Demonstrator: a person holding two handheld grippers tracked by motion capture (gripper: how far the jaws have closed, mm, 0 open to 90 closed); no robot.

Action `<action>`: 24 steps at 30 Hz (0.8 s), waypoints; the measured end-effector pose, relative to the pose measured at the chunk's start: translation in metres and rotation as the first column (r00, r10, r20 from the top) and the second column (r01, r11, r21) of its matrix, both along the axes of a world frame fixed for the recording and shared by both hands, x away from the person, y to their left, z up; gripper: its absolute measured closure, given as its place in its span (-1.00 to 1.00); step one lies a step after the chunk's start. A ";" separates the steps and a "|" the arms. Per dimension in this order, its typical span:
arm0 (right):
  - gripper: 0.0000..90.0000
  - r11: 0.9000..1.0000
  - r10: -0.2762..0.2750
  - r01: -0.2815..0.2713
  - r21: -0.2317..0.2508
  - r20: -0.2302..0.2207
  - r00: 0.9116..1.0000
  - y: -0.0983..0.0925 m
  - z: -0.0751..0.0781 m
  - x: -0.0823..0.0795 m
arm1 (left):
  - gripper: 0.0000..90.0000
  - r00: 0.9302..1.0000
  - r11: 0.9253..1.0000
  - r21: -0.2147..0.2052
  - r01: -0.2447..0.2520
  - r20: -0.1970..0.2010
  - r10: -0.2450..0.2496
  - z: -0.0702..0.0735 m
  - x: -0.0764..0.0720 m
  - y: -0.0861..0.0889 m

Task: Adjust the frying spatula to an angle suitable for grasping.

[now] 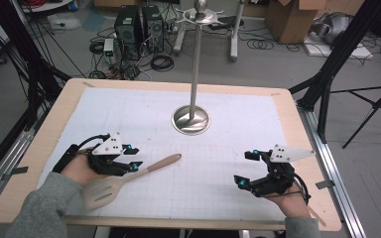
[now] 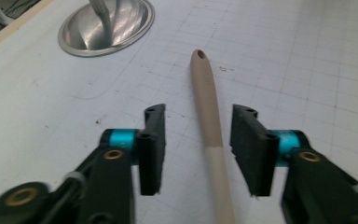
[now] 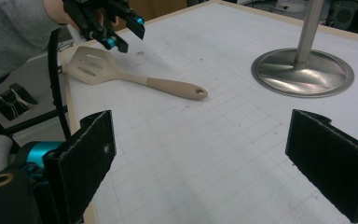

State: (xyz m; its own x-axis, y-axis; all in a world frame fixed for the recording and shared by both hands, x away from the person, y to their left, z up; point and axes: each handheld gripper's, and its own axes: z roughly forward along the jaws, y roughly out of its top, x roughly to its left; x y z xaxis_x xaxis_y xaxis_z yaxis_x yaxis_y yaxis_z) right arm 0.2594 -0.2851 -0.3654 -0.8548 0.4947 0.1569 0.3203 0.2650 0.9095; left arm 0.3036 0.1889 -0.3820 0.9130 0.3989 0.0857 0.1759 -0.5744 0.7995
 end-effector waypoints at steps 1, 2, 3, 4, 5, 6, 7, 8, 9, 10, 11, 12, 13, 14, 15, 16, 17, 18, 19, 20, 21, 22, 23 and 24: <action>-0.84 1.000 0.002 -0.002 0.000 -0.002 1.000 0.001 0.000 0.001 | -0.05 1.000 1.000 0.000 0.003 -0.017 -0.003 -0.001 -0.001 0.000; -0.84 1.000 0.006 -0.006 0.001 -0.001 1.000 0.001 0.000 0.002 | -0.16 1.000 1.000 0.006 0.001 -0.018 -0.001 -0.002 -0.003 0.000; -0.84 1.000 0.005 -0.005 0.002 -0.007 1.000 0.002 0.000 0.002 | -0.29 1.000 1.000 0.013 -0.003 -0.014 0.003 -0.003 -0.004 0.000; -0.84 1.000 0.010 -0.010 -0.001 0.002 1.000 0.003 -0.001 0.004 | -0.41 1.000 1.000 0.015 -0.008 -0.017 0.008 -0.003 -0.006 0.000; -0.84 1.000 0.011 -0.011 -0.001 -0.005 1.000 0.003 -0.001 0.004 | -0.49 1.000 1.000 0.016 -0.004 -0.020 0.005 -0.004 -0.006 0.000; -0.84 1.000 0.013 -0.013 0.001 -0.001 1.000 0.004 -0.001 0.005 | -0.52 1.000 1.000 0.012 -0.008 -0.030 0.008 -0.005 -0.007 0.000; -0.84 1.000 0.016 -0.016 0.002 -0.008 1.000 0.004 -0.001 0.005 | -0.57 0.999 1.000 0.017 -0.015 -0.031 0.016 -0.006 -0.007 0.000; -0.84 1.000 0.015 -0.015 0.003 -0.008 1.000 0.005 -0.001 0.006 | -0.64 0.999 0.999 0.024 -0.033 -0.027 0.034 -0.007 -0.008 0.000; -0.84 1.000 0.018 -0.018 0.004 -0.003 1.000 0.005 -0.001 0.007 | -0.65 0.999 0.998 0.037 -0.051 -0.017 0.052 -0.008 -0.008 0.000; -0.84 1.000 0.019 -0.019 0.005 -0.006 1.000 0.005 -0.001 0.008 | -0.64 0.998 0.997 0.039 -0.060 -0.016 0.060 -0.009 -0.009 0.001; -0.84 1.000 0.020 -0.020 0.009 -0.005 1.000 0.006 -0.001 0.009 | -0.63 0.998 0.997 0.036 -0.061 -0.021 0.062 -0.010 -0.009 0.002; -0.84 1.000 0.022 -0.022 0.011 -0.006 1.000 0.006 0.000 0.010 | -0.63 0.998 0.997 0.038 -0.064 -0.022 0.065 -0.011 -0.011 0.003; -0.84 1.000 0.024 -0.024 0.017 -0.003 1.000 0.007 0.000 0.011 | -0.63 0.997 0.997 0.043 -0.070 -0.021 0.071 -0.011 -0.012 0.004; -0.84 1.000 0.026 -0.026 0.015 -0.004 1.000 0.008 0.000 0.013 | -0.63 0.997 0.996 0.044 -0.076 -0.021 0.077 -0.012 -0.012 0.005; -0.84 0.999 0.028 -0.028 0.016 -0.002 1.000 0.009 -0.001 0.014 | -0.62 0.996 0.996 0.041 -0.081 -0.024 0.082 -0.013 -0.013 0.006; -0.84 0.999 0.030 -0.030 0.017 -0.007 1.000 0.010 -0.001 0.015 | -0.62 0.996 0.996 0.039 -0.086 -0.026 0.087 -0.014 -0.014 0.006; -0.84 0.999 0.030 -0.030 0.015 -0.010 0.999 0.010 -0.001 0.016 | -0.62 0.996 0.995 0.045 -0.086 -0.023 0.088 -0.015 -0.014 0.007; -0.84 0.999 0.031 -0.031 0.014 -0.008 0.999 0.011 -0.002 0.017 | -0.62 0.996 0.995 0.050 -0.089 -0.024 0.090 -0.016 -0.014 0.008; -0.84 0.999 0.033 -0.033 0.011 -0.011 0.999 0.012 -0.002 0.017 | -0.61 0.996 0.995 0.051 -0.088 -0.026 0.089 -0.016 -0.015 0.009; -0.84 0.999 0.034 -0.034 0.009 -0.009 0.999 0.012 -0.002 0.018 | -0.60 0.996 0.995 0.045 -0.085 -0.026 0.086 -0.017 -0.015 0.009; -0.84 0.999 0.036 -0.036 0.010 -0.010 0.999 0.013 -0.002 0.018 | -0.59 0.996 0.996 0.041 -0.081 -0.027 0.082 -0.016 -0.016 0.009; -0.84 0.999 0.035 -0.035 0.009 -0.008 0.999 0.013 -0.002 0.018 | -0.58 0.996 0.996 0.039 -0.080 -0.029 0.082 -0.016 -0.017 0.010; -0.84 0.999 0.037 -0.037 0.010 -0.011 0.999 0.014 -0.001 0.018 | -0.58 0.996 0.996 0.039 -0.079 -0.032 0.080 -0.015 -0.017 0.010; -0.84 0.999 0.037 -0.037 0.009 -0.005 0.999 0.014 -0.001 0.018 | -0.58 0.996 0.996 0.042 -0.078 -0.037 0.080 -0.015 -0.017 0.010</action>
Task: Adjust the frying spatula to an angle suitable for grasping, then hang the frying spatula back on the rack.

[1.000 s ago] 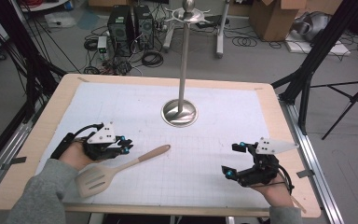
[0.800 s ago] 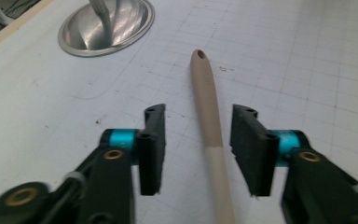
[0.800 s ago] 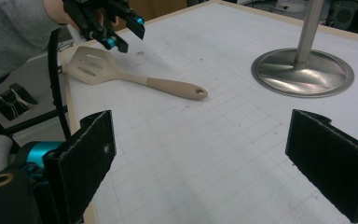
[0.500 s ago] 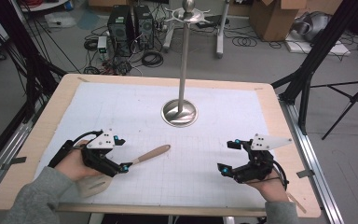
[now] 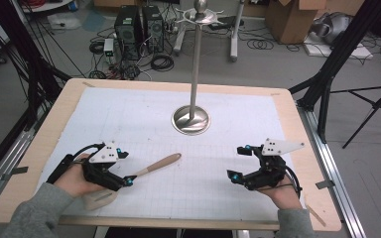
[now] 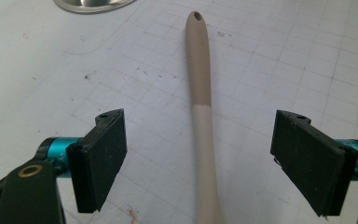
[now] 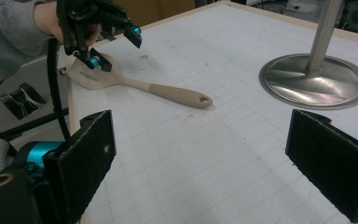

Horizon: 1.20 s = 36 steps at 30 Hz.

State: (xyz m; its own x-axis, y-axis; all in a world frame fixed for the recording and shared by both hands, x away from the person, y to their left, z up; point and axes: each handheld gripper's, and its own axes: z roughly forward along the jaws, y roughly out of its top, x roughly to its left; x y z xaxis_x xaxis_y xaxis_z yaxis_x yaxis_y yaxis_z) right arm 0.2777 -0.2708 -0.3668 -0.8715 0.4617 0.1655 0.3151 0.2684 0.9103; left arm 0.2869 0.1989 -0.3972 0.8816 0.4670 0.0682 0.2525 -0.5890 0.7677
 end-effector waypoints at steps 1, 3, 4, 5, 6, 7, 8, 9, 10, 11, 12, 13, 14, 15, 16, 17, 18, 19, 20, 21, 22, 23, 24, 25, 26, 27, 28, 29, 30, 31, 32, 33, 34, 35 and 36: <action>-0.84 1.000 0.001 -0.001 0.001 0.000 1.000 0.000 0.000 0.000 | -0.57 1.000 1.000 0.007 0.002 -0.005 -0.002 0.000 0.001 0.000; -0.84 1.000 0.002 -0.002 -0.002 -0.006 1.000 0.000 0.000 0.000 | -0.55 1.000 1.000 0.020 0.002 -0.028 -0.001 -0.001 0.001 0.000; -0.84 1.000 0.002 -0.002 -0.001 -0.008 1.000 0.000 0.000 0.000 | -0.53 0.999 1.000 0.020 0.001 -0.035 -0.001 -0.001 0.002 -0.001; -0.84 1.000 0.001 -0.001 -0.003 0.000 1.000 -0.001 0.000 0.000 | -0.53 0.999 1.000 0.025 0.000 -0.039 0.001 -0.001 0.002 -0.001; -0.84 1.000 0.000 0.000 0.000 -0.005 1.000 -0.001 0.000 0.000 | -0.53 0.999 0.999 0.037 0.007 -0.038 -0.006 -0.001 0.003 -0.001; -0.84 1.000 0.001 -0.001 0.001 -0.002 1.000 -0.002 0.000 -0.001 | -0.53 0.999 0.999 0.043 0.007 -0.042 -0.005 -0.001 0.003 -0.001; -0.84 1.000 -0.002 0.002 0.004 -0.004 1.000 -0.002 0.001 -0.001 | -0.52 0.999 0.999 0.044 0.008 -0.049 -0.006 -0.002 0.003 -0.002; -0.84 1.000 -0.002 0.002 0.003 -0.002 1.000 -0.002 0.001 -0.002 | -0.52 0.998 0.998 0.055 0.013 -0.055 -0.010 -0.002 0.004 -0.002; -0.84 1.000 -0.002 0.002 0.002 -0.004 1.000 -0.002 0.001 -0.003 | -0.51 0.998 0.998 0.055 0.013 -0.063 -0.010 -0.003 0.004 -0.003; -0.84 1.000 -0.001 0.001 -0.003 -0.002 1.000 -0.002 0.001 -0.003 | -0.49 0.998 0.998 0.064 0.015 -0.067 -0.011 -0.003 0.004 -0.003; -0.84 1.000 -0.001 0.001 -0.004 0.001 1.000 -0.002 0.001 -0.004 | -0.48 0.997 0.998 0.067 0.014 -0.073 -0.009 -0.002 0.005 -0.003; -0.83 1.000 0.001 -0.001 -0.003 -0.004 1.000 -0.002 0.001 -0.005 | -0.46 0.997 0.997 0.070 0.013 -0.080 -0.007 -0.002 0.005 -0.004; -0.84 1.000 0.002 -0.002 -0.004 0.003 1.000 -0.002 0.001 -0.005 | -0.44 0.996 0.997 0.071 0.013 -0.084 -0.007 -0.003 0.005 -0.004; -0.84 1.000 0.002 -0.002 -0.003 0.003 1.000 -0.002 0.001 -0.006 | -0.44 0.996 0.997 0.075 0.015 -0.088 -0.009 -0.003 0.005 -0.004; -0.84 1.000 0.001 -0.001 -0.003 0.003 1.000 -0.002 0.001 -0.005 | -0.44 0.995 0.997 0.075 0.017 -0.095 -0.010 -0.003 0.006 -0.005; -0.84 1.000 -0.001 0.001 -0.005 -0.003 1.000 -0.002 0.001 -0.005 | -0.44 0.995 0.996 0.085 0.021 -0.103 -0.013 -0.004 0.007 -0.005; -0.84 1.000 -0.002 0.002 -0.004 -0.003 1.000 -0.002 0.000 -0.004 | -0.44 0.995 0.996 0.089 0.022 -0.104 -0.013 -0.005 0.007 -0.005; -0.84 1.000 -0.005 0.005 -0.005 -0.005 1.000 -0.002 0.000 -0.004 | -0.44 0.994 0.996 0.089 0.028 -0.105 -0.018 -0.005 0.008 -0.005; -0.84 1.000 -0.006 0.006 -0.004 -0.009 1.000 -0.003 0.000 -0.004 | -0.44 0.994 0.996 0.086 0.031 -0.103 -0.022 -0.005 0.008 -0.004; -0.84 1.000 -0.009 0.009 -0.006 -0.015 1.000 -0.003 -0.001 -0.005 | -0.44 0.994 0.996 0.082 0.035 -0.102 -0.026 -0.004 0.008 -0.004; -0.84 1.000 -0.009 0.009 -0.006 -0.009 1.000 -0.003 -0.001 -0.005 | -0.44 0.994 0.995 0.086 0.043 -0.102 -0.035 -0.004 0.008 -0.004; -0.84 1.000 -0.007 0.007 -0.007 -0.004 1.000 -0.003 0.000 -0.005 | -0.43 0.994 0.995 0.087 0.043 -0.107 -0.033 -0.003 0.007 -0.004; -0.84 1.000 -0.007 0.007 -0.006 -0.004 1.000 -0.003 0.000 -0.005 | -0.42 0.993 0.994 0.096 0.049 -0.108 -0.038 -0.003 0.007 -0.004; -0.84 1.000 -0.006 0.006 -0.007 -0.010 1.000 -0.002 0.000 -0.006 | -0.41 0.993 0.994 0.099 0.048 -0.114 -0.037 -0.004 0.006 -0.004; -0.84 1.000 -0.004 0.004 -0.009 -0.003 1.000 -0.002 -0.001 -0.005 | -0.39 0.992 0.993 0.108 0.050 -0.117 -0.038 -0.004 0.006 -0.005; -0.84 1.000 -0.003 0.003 -0.009 -0.005 1.000 -0.002 -0.001 -0.006 | -0.38 0.992 0.993 0.111 0.050 -0.119 -0.036 -0.004 0.005 -0.005; -0.84 1.000 -0.002 0.002 -0.010 -0.004 1.000 -0.002 0.000 -0.006 | -0.36 0.991 0.991 0.122 0.056 -0.126 -0.040 -0.004 0.006 -0.005; -0.84 1.000 -0.003 0.003 -0.008 -0.006 1.000 -0.002 0.000 -0.006 | -0.33 0.990 0.990 0.127 0.060 -0.134 -0.043 -0.005 0.006 -0.005; -0.84 1.000 -0.001 0.001 -0.006 -0.005 1.000 -0.002 0.000 -0.006 | -0.30 0.990 0.989 0.132 0.059 -0.134 -0.041 -0.005 0.006 -0.005; -0.84 1.000 -0.001 0.001 -0.007 -0.007 1.000 -0.002 0.000 -0.006 | -0.28 0.990 0.989 0.137 0.061 -0.136 -0.042 -0.006 0.006 -0.005; -0.84 1.000 -0.004 0.004 -0.006 -0.004 1.000 -0.003 0.000 -0.005 | -0.26 0.989 0.989 0.139 0.055 -0.141 -0.035 -0.006 0.006 -0.005; -0.84 1.000 -0.003 0.003 -0.005 -0.004 1.000 -0.003 0.000 -0.005 | -0.23 0.990 0.987 0.153 0.055 -0.140 -0.033 -0.006 0.007 -0.005; -0.84 1.000 -0.004 0.003 -0.008 -0.007 1.000 -0.003 0.000 -0.005 | -0.21 0.989 0.986 0.155 0.056 -0.146 -0.033 -0.007 0.007 -0.005; -0.84 1.000 -0.004 0.004 -0.004 -0.005 1.000 -0.003 0.000 -0.005 | -0.19 0.988 0.985 0.163 0.059 -0.149 -0.034 -0.008 0.007 -0.005; -0.84 1.000 -0.003 0.003 -0.007 -0.006 1.000 -0.003 0.000 -0.006 | -0.16 0.987 0.984 0.166 0.060 -0.154 -0.034 -0.008 0.008 -0.006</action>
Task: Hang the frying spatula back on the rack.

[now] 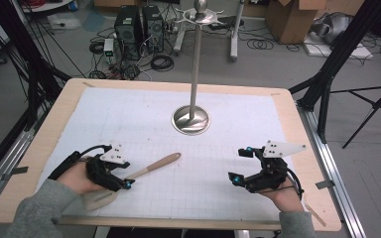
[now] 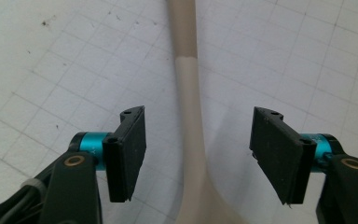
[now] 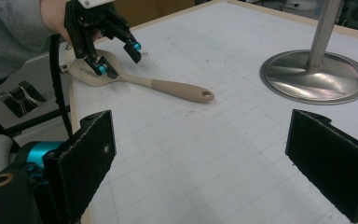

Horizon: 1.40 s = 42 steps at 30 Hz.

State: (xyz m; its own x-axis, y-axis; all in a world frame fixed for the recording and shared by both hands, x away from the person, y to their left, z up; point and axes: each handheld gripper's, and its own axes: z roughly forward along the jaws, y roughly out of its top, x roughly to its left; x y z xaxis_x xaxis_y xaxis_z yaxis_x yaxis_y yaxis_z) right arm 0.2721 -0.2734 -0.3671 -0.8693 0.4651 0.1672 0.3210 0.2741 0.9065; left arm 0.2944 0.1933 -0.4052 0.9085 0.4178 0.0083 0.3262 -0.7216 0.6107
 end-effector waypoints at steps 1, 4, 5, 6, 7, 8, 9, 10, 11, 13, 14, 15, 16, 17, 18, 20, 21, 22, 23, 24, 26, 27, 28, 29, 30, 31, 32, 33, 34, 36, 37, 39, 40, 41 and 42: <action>-0.84 1.000 0.002 -0.002 0.000 0.000 1.000 0.000 0.000 0.000 | -0.13 1.000 1.000 0.002 0.001 -0.006 -0.001 0.000 0.000 0.000; -0.84 1.000 0.003 -0.003 -0.003 -0.002 1.000 0.001 0.000 -0.001 | -0.07 1.000 1.000 0.013 -0.006 -0.019 0.006 0.000 0.001 -0.001; -0.84 1.000 0.004 -0.004 -0.003 -0.001 1.000 0.001 0.000 -0.001 | -0.02 1.000 1.000 0.014 -0.005 -0.028 0.005 -0.001 0.001 -0.001; -0.84 1.000 0.002 -0.002 -0.005 0.004 1.000 0.000 0.000 -0.001 | 0.01 0.999 1.000 0.018 -0.007 -0.031 0.007 -0.001 0.001 -0.001; -0.84 1.000 0.001 -0.001 -0.004 0.005 1.000 0.000 0.000 -0.001 | 0.02 0.999 1.000 0.028 -0.011 -0.035 0.011 -0.001 0.001 -0.001; -0.84 1.000 0.001 -0.001 -0.002 -0.002 1.000 0.000 0.000 -0.002 | 0.05 0.999 0.999 0.039 -0.010 -0.038 0.012 -0.001 0.001 -0.001; -0.84 1.000 0.000 0.000 -0.002 0.004 1.000 0.000 0.000 -0.002 | 0.08 0.999 0.999 0.045 -0.017 -0.036 0.019 -0.002 0.001 -0.002; -0.84 1.000 0.002 -0.002 -0.002 0.005 1.000 -0.001 0.000 -0.002 | 0.09 0.999 0.998 0.056 -0.012 -0.039 0.014 -0.002 0.002 -0.002; -0.84 1.000 0.000 0.000 -0.002 -0.001 1.000 -0.001 0.000 -0.002 | 0.10 0.999 0.998 0.057 -0.016 -0.039 0.018 -0.003 0.002 -0.002; -0.84 1.000 0.001 -0.001 -0.002 -0.004 1.000 -0.001 0.000 -0.003 | 0.12 0.999 0.998 0.060 -0.016 -0.048 0.019 -0.003 0.003 -0.002; -0.84 1.000 -0.001 0.001 -0.004 0.000 1.000 -0.001 0.000 -0.003 | 0.13 0.999 0.998 0.062 -0.019 -0.046 0.022 -0.003 0.002 -0.003; -0.84 1.000 -0.001 0.001 -0.003 0.000 1.000 -0.001 0.000 -0.003 | 0.14 0.999 0.998 0.060 -0.015 -0.044 0.018 -0.003 0.002 -0.004; -0.84 1.000 -0.002 0.002 -0.004 0.001 1.000 -0.001 0.000 -0.003 | 0.15 0.999 0.998 0.056 -0.017 -0.051 0.020 -0.002 0.002 -0.004; -0.84 1.000 -0.002 0.002 -0.004 0.000 1.000 -0.001 0.000 -0.003 | 0.17 0.999 0.998 0.063 -0.013 -0.050 0.016 -0.002 0.002 -0.005; -0.84 1.000 -0.002 0.002 -0.004 0.000 1.000 -0.001 0.000 -0.003 | 0.19 0.998 0.998 0.062 -0.015 -0.052 0.018 -0.002 0.002 -0.006; -0.84 1.000 -0.001 0.001 -0.002 -0.006 1.000 -0.002 0.000 -0.004 | 0.20 0.999 0.998 0.065 -0.011 -0.053 0.014 -0.002 0.002 -0.008; -0.84 1.000 -0.002 0.002 -0.004 -0.003 1.000 -0.002 0.000 -0.004 | 0.22 0.998 0.997 0.072 -0.008 -0.054 0.012 -0.002 0.002 -0.008; -0.84 1.000 -0.003 0.003 -0.005 -0.002 1.000 -0.002 0.000 -0.004 | 0.24 0.998 0.997 0.077 -0.005 -0.056 0.010 -0.002 0.002 -0.008; -0.84 1.000 -0.003 0.003 -0.003 -0.004 1.000 -0.003 0.000 -0.004 | 0.25 0.998 0.997 0.083 -0.006 -0.055 0.011 -0.002 0.002 -0.009; -0.84 1.000 -0.004 0.004 -0.004 -0.004 1.000 -0.003 0.000 -0.005 | 0.26 0.998 0.996 0.086 -0.004 -0.059 0.009 -0.002 0.002 -0.009; -0.84 1.000 -0.007 0.007 -0.002 -0.003 1.000 -0.003 0.000 -0.005 | 0.27 0.998 0.996 0.090 -0.006 -0.059 0.012 -0.002 0.002 -0.009; -0.84 1.000 -0.007 0.007 -0.001 -0.003 1.000 -0.003 0.000 -0.005 | 0.28 0.998 0.996 0.093 -0.010 -0.061 0.016 -0.002 0.002 -0.010; -0.84 1.000 -0.007 0.007 -0.001 -0.001 1.000 -0.003 0.000 -0.005 | 0.28 0.998 0.995 0.098 -0.012 -0.059 0.018 -0.002 0.002 -0.010; -0.84 1.000 -0.007 0.007 -0.002 -0.003 1.000 -0.003 0.000 -0.005 | 0.28 0.998 0.995 0.100 -0.018 -0.061 0.024 -0.003 0.002 -0.010; -0.84 1.000 -0.006 0.006 -0.004 -0.001 1.000 -0.003 0.000 -0.005 | 0.29 0.998 0.995 0.098 -0.023 -0.059 0.029 -0.003 0.002 -0.010; -0.84 1.000 -0.006 0.006 -0.005 0.000 1.000 -0.003 0.000 -0.005 | 0.30 0.998 0.994 0.106 -0.019 -0.060 0.026 -0.004 0.003 -0.010; -0.84 1.000 -0.004 0.004 -0.005 -0.002 1.000 -0.003 0.000 -0.005 | 0.30 0.998 0.994 0.111 -0.017 -0.059 0.024 -0.004 0.003 -0.010; -0.84 1.000 -0.004 0.004 -0.005 0.002 1.000 -0.003 0.000 -0.005 | 0.31 0.998 0.993 0.113 -0.015 -0.059 0.022 -0.005 0.003 -0.011; -0.84 1.000 -0.006 0.006 -0.005 0.000 1.000 -0.003 0.000 -0.005 | 0.31 0.998 0.993 0.120 -0.015 -0.061 0.023 -0.006 0.003 -0.012; -0.84 1.000 -0.004 0.004 -0.006 -0.006 1.000 -0.003 0.000 -0.006 | 0.34 0.998 0.990 0.141 -0.017 -0.054 0.025 -0.008 0.004 -0.013; -0.84 1.000 -0.005 0.005 -0.006 -0.006 1.000 -0.003 0.000 -0.006 | 0.36 0.999 0.988 0.151 -0.017 -0.049 0.025 -0.009 0.004 -0.013; -0.84 1.000 -0.005 0.005 -0.006 -0.007 1.000 -0.004 0.000 -0.006 | 0.38 0.999 0.988 0.151 -0.019 -0.045 0.026 -0.008 0.005 -0.013; -0.84 1.000 -0.004 0.004 -0.005 -0.008 1.000 -0.004 0.000 -0.006 | 0.39 0.999 0.989 0.149 -0.022 -0.038 0.028 -0.009 0.005 -0.012; -0.84 1.000 -0.006 0.006 -0.005 -0.001 1.000 -0.004 0.000 -0.006 | 0.40 0.999 0.988 0.150 -0.022 -0.042 0.029 -0.009 0.005 -0.012; -0.84 1.000 -0.006 0.006 -0.005 -0.004 1.000 -0.004 0.000 -0.006 | 0.41 0.999 0.989 0.148 -0.019 -0.042 0.026 -0.009 0.006 -0.011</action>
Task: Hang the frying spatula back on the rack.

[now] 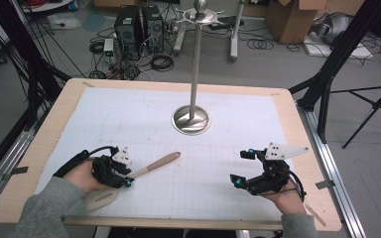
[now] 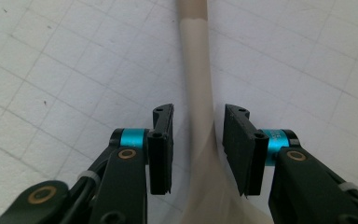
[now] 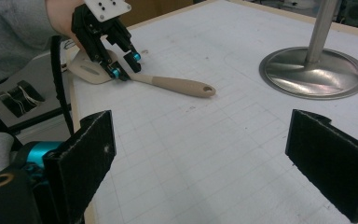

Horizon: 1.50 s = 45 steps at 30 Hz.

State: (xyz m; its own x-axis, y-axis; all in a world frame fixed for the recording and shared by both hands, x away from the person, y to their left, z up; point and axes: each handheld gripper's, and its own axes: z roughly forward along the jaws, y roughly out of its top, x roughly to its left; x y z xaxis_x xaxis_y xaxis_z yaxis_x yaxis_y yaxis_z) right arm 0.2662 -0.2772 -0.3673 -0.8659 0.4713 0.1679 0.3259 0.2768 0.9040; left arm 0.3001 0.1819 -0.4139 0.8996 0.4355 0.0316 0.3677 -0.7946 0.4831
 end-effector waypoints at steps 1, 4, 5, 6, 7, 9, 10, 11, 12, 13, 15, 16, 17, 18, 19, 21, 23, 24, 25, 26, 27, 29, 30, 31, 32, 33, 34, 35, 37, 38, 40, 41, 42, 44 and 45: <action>-0.84 1.000 0.000 0.000 0.001 0.001 1.000 0.000 0.000 0.000 | 0.42 1.000 1.000 0.000 0.001 0.002 -0.001 0.000 0.000 0.000; -0.84 1.000 0.000 0.000 0.001 -0.007 1.000 0.000 0.000 -0.001 | 0.44 1.000 1.000 -0.001 0.000 0.004 0.000 0.000 0.001 0.000; -0.84 1.000 0.000 0.000 0.002 -0.008 1.000 0.000 0.000 -0.001 | 0.44 1.000 1.000 -0.002 0.001 0.003 -0.001 -0.001 0.001 0.000; -0.84 1.000 -0.001 0.001 -0.001 -0.006 1.000 0.000 -0.001 -0.001 | 0.45 1.000 1.000 -0.002 0.004 0.006 -0.004 0.000 0.001 0.000; -0.84 1.000 -0.001 0.001 -0.001 -0.007 1.000 0.000 -0.001 -0.001 | 0.45 1.000 1.000 -0.001 0.004 0.010 -0.004 0.000 0.001 0.000; -0.84 1.000 -0.001 0.001 -0.001 -0.006 1.000 0.000 -0.001 -0.001 | 0.46 1.000 1.000 -0.002 0.008 0.012 -0.008 0.000 0.002 0.001; -0.84 1.000 -0.002 0.002 -0.002 -0.002 1.000 0.000 -0.001 -0.001 | 0.47 1.000 1.000 -0.001 0.007 0.008 -0.007 0.000 0.002 0.001; -0.84 1.000 -0.002 0.002 -0.001 -0.003 1.000 0.000 -0.001 -0.001 | 0.47 1.000 1.000 -0.004 0.006 0.004 -0.006 0.000 0.002 0.001; -0.84 1.000 -0.003 0.003 -0.002 -0.003 1.000 0.000 -0.001 -0.001 | 0.47 1.000 1.000 -0.012 0.002 0.005 -0.002 -0.001 0.002 0.001; -0.84 1.000 -0.002 0.002 -0.002 -0.004 1.000 -0.001 -0.001 -0.001 | 0.47 1.000 1.000 -0.012 0.004 0.005 -0.004 -0.001 0.003 0.001; -0.84 1.000 0.001 -0.001 -0.001 -0.008 1.000 0.000 -0.001 -0.001 | 0.50 1.000 1.000 -0.011 0.012 0.010 -0.011 -0.001 0.002 0.001; -0.84 1.000 0.001 -0.001 -0.002 -0.007 1.000 0.000 -0.001 -0.001 | 0.52 1.000 1.000 -0.008 0.016 0.007 -0.016 0.000 0.002 0.001; -0.84 1.000 0.002 -0.002 -0.002 -0.007 1.000 -0.001 -0.001 -0.001 | 0.55 1.000 1.000 -0.008 0.017 0.008 -0.017 0.000 0.002 0.001; -0.84 1.000 0.003 -0.003 -0.002 -0.006 1.000 -0.001 -0.001 -0.001 | 0.56 1.000 1.000 -0.006 0.017 0.012 -0.017 0.000 0.002 0.001; -0.84 1.000 0.003 -0.003 -0.002 -0.007 1.000 -0.001 -0.001 -0.001 | 0.56 1.000 1.000 -0.008 0.012 0.010 -0.012 0.000 0.002 0.001; -0.84 1.000 0.002 -0.002 -0.002 -0.005 1.000 -0.001 -0.001 -0.001 | 0.58 1.000 1.000 -0.009 0.009 0.002 -0.009 -0.001 0.003 0.002; -0.84 1.000 0.000 0.000 -0.001 -0.008 1.000 -0.001 -0.001 -0.001 | 0.58 1.000 1.000 -0.016 0.011 -0.005 -0.011 -0.001 0.004 0.003; -0.84 1.000 0.001 -0.001 0.001 -0.007 1.000 -0.001 -0.001 -0.001 | 0.58 1.000 1.000 -0.020 0.006 -0.004 -0.007 -0.001 0.004 0.003; -0.84 1.000 0.002 -0.002 0.000 -0.010 1.000 -0.001 -0.002 -0.001 | 0.58 1.000 1.000 -0.019 0.007 -0.005 -0.007 -0.001 0.004 0.003; -0.84 1.000 0.002 -0.002 -0.001 -0.007 1.000 -0.001 -0.002 -0.001 | 0.58 1.000 1.000 -0.018 0.008 -0.006 -0.008 -0.001 0.004 0.003; -0.84 1.000 0.001 -0.001 -0.003 -0.012 1.000 -0.001 -0.002 -0.001 | 0.59 1.000 1.000 -0.020 0.008 -0.007 -0.008 -0.001 0.004 0.003; -0.84 1.000 0.003 -0.003 -0.005 -0.006 1.000 0.000 -0.002 -0.001 | 0.62 1.000 1.000 -0.028 0.006 -0.011 -0.006 -0.002 0.003 0.002; -0.84 1.000 0.004 -0.004 -0.003 -0.009 1.000 0.000 -0.002 -0.001 | 0.65 1.000 1.000 -0.024 0.011 -0.009 -0.011 -0.002 0.003 0.003; -0.84 1.000 0.004 -0.004 -0.004 -0.010 1.000 0.000 -0.003 -0.001 | 0.67 1.000 1.000 -0.025 0.007 -0.008 -0.008 -0.002 0.002 0.003; -0.84 1.000 0.003 -0.003 -0.002 -0.011 1.000 0.000 -0.003 -0.001 | 0.68 1.000 1.000 -0.029 -0.001 -0.009 0.001 -0.002 0.001 0.002; -0.84 1.000 0.002 -0.002 -0.005 -0.010 1.000 0.000 -0.003 -0.001 | 0.68 1.000 1.000 -0.022 0.002 -0.003 -0.002 -0.002 0.002 0.002; -0.84 1.000 0.003 -0.003 -0.006 -0.009 1.000 0.000 -0.003 -0.001 | 0.69 1.000 1.000 -0.022 0.001 -0.004 -0.001 -0.002 0.002 0.002; -0.84 1.000 0.003 -0.003 -0.005 -0.010 1.000 0.000 -0.003 -0.001 | 0.69 1.000 1.000 -0.021 0.001 -0.007 -0.001 -0.002 0.002 0.002; -0.84 1.000 0.003 -0.003 -0.004 -0.014 1.000 0.000 -0.003 -0.001 | 0.70 1.000 0.999 -0.032 -0.005 -0.009 0.005 -0.002 0.002 0.002; -0.84 1.000 0.003 -0.003 -0.004 -0.014 1.000 -0.001 -0.003 -0.002 | 0.70 1.000 0.999 -0.034 -0.008 -0.015 0.008 -0.002 0.003 0.003; -0.84 1.000 0.000 0.000 -0.002 -0.018 1.000 -0.001 -0.002 -0.002 | 0.71 0.999 0.998 -0.054 -0.019 -0.029 0.018 -0.002 0.003 0.005; -0.84 1.000 -0.001 0.001 -0.002 -0.011 1.000 -0.002 -0.002 -0.002 | 0.71 0.999 0.998 -0.060 -0.019 -0.031 0.017 -0.002 0.004 0.006; -0.84 1.000 -0.001 0.001 -0.002 -0.010 1.000 -0.002 -0.002 -0.002 | 0.71 0.999 0.998 -0.064 -0.023 -0.035 0.020 -0.002 0.004 0.007; -0.84 1.000 -0.001 0.001 0.003 -0.013 1.000 -0.002 -0.002 -0.002 | 0.71 0.999 0.998 -0.066 -0.019 -0.040 0.017 -0.002 0.005 0.008; -0.84 1.000 -0.001 0.001 0.001 -0.013 1.000 -0.002 -0.002 -0.002 | 0.71 0.999 0.997 -0.072 -0.020 -0.044 0.017 -0.002 0.005 0.008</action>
State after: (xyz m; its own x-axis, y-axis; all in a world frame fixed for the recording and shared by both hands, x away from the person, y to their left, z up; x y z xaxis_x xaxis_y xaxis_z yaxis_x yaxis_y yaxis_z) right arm 0.2643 -0.2793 -0.3691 -0.8632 0.4717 0.1797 0.3379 0.2756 0.8999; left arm 0.3056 0.1896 -0.4160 0.8911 0.4520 -0.0395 0.4041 -0.7510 0.5223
